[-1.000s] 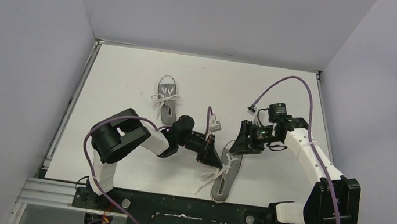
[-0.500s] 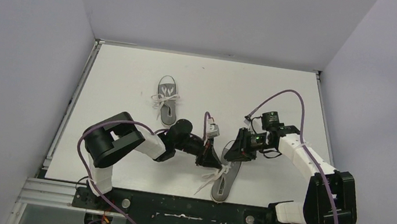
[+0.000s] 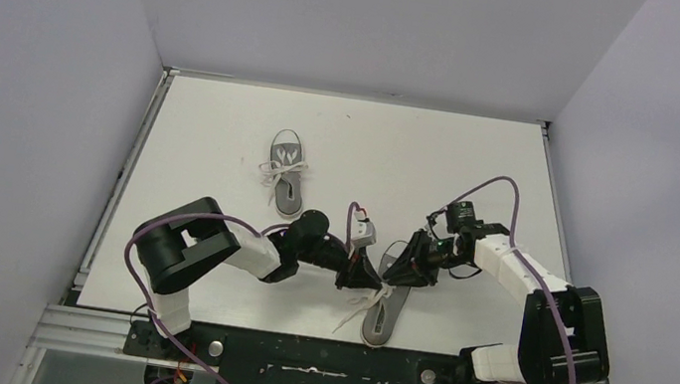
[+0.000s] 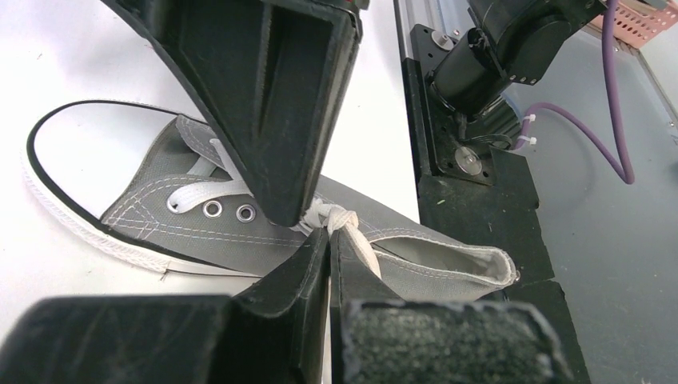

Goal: Tie the shoes
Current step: Cross the shoelace with the shoelace.

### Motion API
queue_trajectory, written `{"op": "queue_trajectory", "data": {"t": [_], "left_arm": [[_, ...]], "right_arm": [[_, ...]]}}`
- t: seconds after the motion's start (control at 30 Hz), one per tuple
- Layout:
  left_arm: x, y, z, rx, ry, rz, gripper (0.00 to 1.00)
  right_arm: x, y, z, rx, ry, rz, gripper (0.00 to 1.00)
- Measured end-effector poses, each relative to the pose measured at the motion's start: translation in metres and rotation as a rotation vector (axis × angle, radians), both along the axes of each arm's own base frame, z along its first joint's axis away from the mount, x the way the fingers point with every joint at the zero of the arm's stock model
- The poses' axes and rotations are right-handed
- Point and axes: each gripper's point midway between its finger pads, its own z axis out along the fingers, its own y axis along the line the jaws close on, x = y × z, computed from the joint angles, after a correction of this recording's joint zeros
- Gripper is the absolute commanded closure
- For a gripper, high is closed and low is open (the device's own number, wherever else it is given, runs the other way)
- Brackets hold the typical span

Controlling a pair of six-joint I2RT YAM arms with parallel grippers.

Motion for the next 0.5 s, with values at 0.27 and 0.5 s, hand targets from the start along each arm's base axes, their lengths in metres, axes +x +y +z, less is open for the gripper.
{"op": "queue_trajectory", "data": {"t": [0.27,0.5], "left_arm": [[0.001,0.000,-0.001,0.002,-0.009,0.006,1.00],[-0.003,-0.001,0.000,-0.001,-0.008,-0.004,1.00]], "right_arm": [[-0.013,0.002,-0.006,0.028,0.080,-0.038,0.77],[-0.016,0.005,-0.004,0.054,0.090,-0.071,0.76]]}}
